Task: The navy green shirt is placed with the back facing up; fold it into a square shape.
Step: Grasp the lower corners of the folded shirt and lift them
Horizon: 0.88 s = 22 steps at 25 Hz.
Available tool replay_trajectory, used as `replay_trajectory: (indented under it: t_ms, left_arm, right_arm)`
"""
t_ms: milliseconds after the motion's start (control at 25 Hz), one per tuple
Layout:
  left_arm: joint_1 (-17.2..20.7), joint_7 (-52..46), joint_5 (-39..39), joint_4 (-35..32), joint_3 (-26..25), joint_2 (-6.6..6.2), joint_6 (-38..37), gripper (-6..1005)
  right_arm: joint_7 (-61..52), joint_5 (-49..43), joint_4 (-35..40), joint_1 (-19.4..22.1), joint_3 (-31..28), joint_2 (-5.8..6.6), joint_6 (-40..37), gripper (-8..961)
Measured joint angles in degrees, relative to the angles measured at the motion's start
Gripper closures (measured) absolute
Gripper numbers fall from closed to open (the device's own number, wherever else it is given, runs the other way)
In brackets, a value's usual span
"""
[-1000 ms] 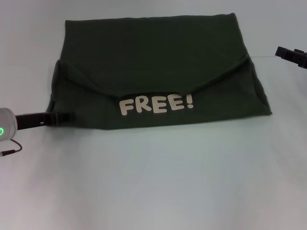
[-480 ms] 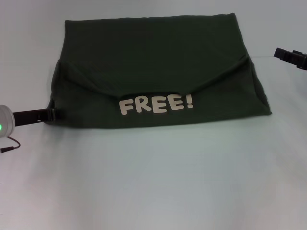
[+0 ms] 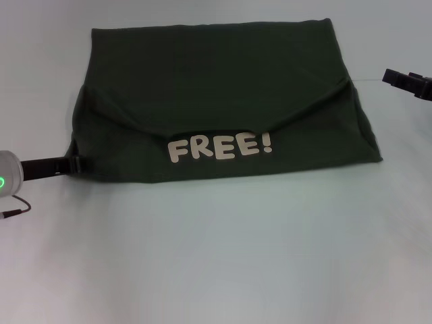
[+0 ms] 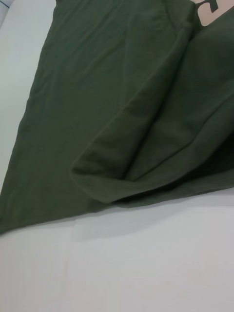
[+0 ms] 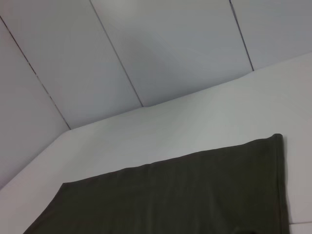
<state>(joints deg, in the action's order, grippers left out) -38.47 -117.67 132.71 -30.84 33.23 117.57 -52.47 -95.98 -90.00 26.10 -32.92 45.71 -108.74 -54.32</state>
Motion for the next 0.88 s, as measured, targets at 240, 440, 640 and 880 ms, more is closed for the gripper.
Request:
replay_trajectory:
  t_ms: [240, 440, 640, 880]
  left_arm:
    - [0.0, -0.6, 0.0, 0.0, 0.0, 0.03, 0.0, 887]
    - [0.2, -0.6, 0.0, 0.0, -0.1, 0.05, 0.0, 750]
    - [0.3, -0.6, 0.0, 0.0, -0.2, 0.11, 0.1, 724]
    - [-0.3, -0.8, 0.1, 1.0, 0.0, 0.0, 0.5, 745]
  right_arm:
    - [0.0, -0.1, 0.1, 0.1, 0.1, -0.01, 0.0, 238]
    - [0.0, -0.8, 0.2, 0.1, 0.1, -0.08, 0.0, 238]
    - [0.0, -1.3, 0.3, 0.0, -0.2, -0.18, 0.0, 238]
    - [-0.1, -1.3, 0.4, 0.0, -0.4, -0.18, 0.0, 239]
